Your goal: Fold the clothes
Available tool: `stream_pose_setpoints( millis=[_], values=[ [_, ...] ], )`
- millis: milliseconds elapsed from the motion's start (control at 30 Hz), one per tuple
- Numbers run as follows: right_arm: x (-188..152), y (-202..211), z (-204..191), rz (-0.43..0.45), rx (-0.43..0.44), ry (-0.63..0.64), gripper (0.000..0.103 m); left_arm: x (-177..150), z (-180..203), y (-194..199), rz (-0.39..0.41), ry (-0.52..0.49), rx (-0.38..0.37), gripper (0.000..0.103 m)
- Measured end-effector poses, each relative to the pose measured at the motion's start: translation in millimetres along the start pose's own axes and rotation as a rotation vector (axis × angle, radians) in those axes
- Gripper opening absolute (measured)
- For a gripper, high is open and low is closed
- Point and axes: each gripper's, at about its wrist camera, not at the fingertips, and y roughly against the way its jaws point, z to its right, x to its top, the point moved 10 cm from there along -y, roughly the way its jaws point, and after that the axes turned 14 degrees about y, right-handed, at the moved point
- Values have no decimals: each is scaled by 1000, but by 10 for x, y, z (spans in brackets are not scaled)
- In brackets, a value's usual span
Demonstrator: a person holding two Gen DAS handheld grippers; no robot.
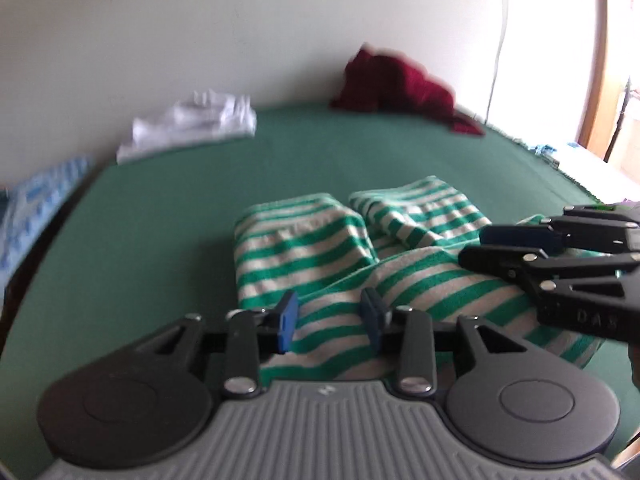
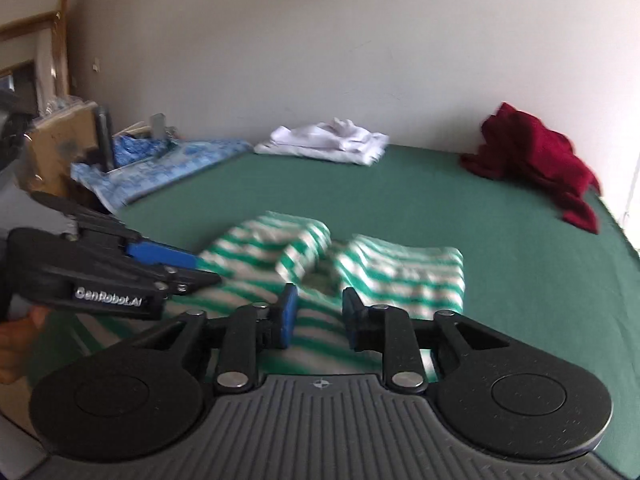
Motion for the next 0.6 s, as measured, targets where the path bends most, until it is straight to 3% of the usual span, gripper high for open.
stream_pose_setpoints(
  millis=[200,400,433,467,533,600],
  values=[
    [-208,-102,212,1,20,-197,27,-29,-80,-77,22,35,-38,41],
    [-39,28,426,-45,74,-314,29,96,-70,107,-7,-26,-16,46],
    [-6,104,470,-45,81,-333,34,121,-144,240,10,-19,3,47],
    [-43,148,427,-54,90,-296,50,147,-218,374,27,-12,22,52],
    [-117,236,344,-73,107,-221,67,126,-359,615,31,2,42,80],
    [-193,325,263,-91,123,-145,66,-97,-453,758,-52,18,12,85]
  ],
)
